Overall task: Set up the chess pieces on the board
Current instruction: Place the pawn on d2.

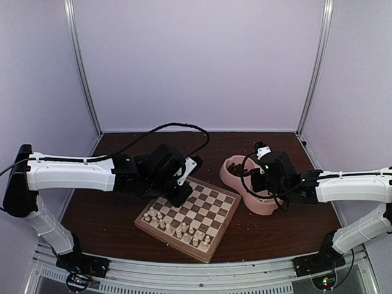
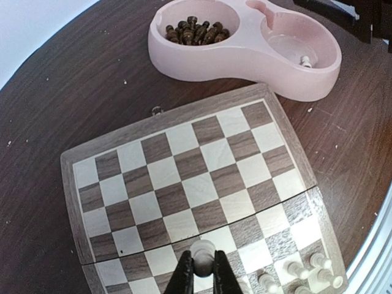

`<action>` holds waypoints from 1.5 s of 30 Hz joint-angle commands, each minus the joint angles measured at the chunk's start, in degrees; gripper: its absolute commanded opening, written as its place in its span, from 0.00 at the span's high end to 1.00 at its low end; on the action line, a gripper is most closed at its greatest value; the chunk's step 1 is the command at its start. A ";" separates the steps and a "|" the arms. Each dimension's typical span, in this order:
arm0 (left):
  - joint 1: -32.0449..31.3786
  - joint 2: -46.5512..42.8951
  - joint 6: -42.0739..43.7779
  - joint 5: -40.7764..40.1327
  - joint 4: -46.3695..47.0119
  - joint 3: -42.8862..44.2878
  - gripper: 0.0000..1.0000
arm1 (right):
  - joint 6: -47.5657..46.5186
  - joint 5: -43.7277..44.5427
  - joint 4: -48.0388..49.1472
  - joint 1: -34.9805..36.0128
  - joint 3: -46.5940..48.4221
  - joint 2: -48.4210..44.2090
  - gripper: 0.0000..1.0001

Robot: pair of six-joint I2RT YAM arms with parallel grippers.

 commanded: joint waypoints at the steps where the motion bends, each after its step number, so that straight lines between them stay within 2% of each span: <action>1: 0.18 -3.87 -2.21 -1.21 1.89 -5.51 0.92 | 0.78 0.70 0.05 -0.15 -0.39 -1.23 0.64; 9: 0.36 -9.92 -3.63 -1.90 3.01 -13.79 0.91 | 0.79 0.16 0.26 -0.15 -0.21 -0.88 0.64; 18: 0.36 -10.83 -3.88 2.14 5.31 -18.81 0.92 | 0.70 -0.03 -0.08 -0.15 0.12 -0.31 0.64; 30: 0.34 -6.19 -1.88 7.18 5.82 -17.21 0.92 | 0.53 -0.36 -0.09 -0.15 0.31 0.00 0.64; 45: 0.37 -3.29 -1.47 7.80 5.28 -15.94 0.92 | 0.44 -0.52 -0.09 -0.15 0.23 -0.15 0.64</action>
